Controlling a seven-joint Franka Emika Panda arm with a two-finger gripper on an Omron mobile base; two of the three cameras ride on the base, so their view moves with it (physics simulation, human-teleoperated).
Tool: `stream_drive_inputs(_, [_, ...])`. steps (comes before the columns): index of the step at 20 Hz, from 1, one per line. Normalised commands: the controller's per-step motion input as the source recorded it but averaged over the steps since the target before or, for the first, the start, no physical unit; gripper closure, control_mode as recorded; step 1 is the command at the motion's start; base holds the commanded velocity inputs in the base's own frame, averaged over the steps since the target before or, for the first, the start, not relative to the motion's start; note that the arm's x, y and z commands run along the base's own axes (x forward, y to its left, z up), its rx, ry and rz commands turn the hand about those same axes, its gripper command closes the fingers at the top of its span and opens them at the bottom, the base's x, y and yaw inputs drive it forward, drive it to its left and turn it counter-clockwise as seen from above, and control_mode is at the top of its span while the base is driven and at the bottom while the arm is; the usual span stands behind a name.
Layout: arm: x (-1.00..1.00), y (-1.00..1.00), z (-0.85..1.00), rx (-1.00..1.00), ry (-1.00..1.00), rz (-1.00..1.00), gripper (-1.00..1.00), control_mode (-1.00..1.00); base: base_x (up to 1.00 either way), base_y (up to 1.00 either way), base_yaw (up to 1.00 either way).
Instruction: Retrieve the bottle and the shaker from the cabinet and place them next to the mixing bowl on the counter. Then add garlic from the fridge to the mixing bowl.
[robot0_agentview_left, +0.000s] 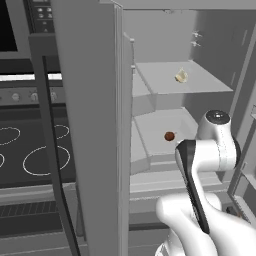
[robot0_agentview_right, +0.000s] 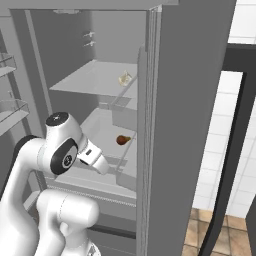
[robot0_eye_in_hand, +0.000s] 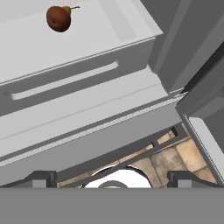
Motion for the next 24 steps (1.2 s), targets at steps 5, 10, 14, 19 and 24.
stream_drive_inputs(5, [0.0,0.0,0.0,0.0,0.0,0.0,-1.0,-1.0,0.01,0.0,0.0])
stream_drive_inputs(10, [0.03,-0.02,0.0,0.0,0.0,0.0,-1.0,-1.0,0.0,0.0,0.0])
stream_drive_inputs(14, [-0.07,-0.01,0.15,0.03,-0.11,0.1,-1.0,-1.0,0.0,0.0,0.0])
stream_drive_inputs(19, [-0.2,-0.02,0.78,0.12,-0.26,0.13,-1.0,-1.0,0.0,0.0,0.0])
stream_drive_inputs(24, [-0.26,0.0,0.7,-0.07,-0.36,0.11,-1.0,-1.0,0.0,0.0,0.0])
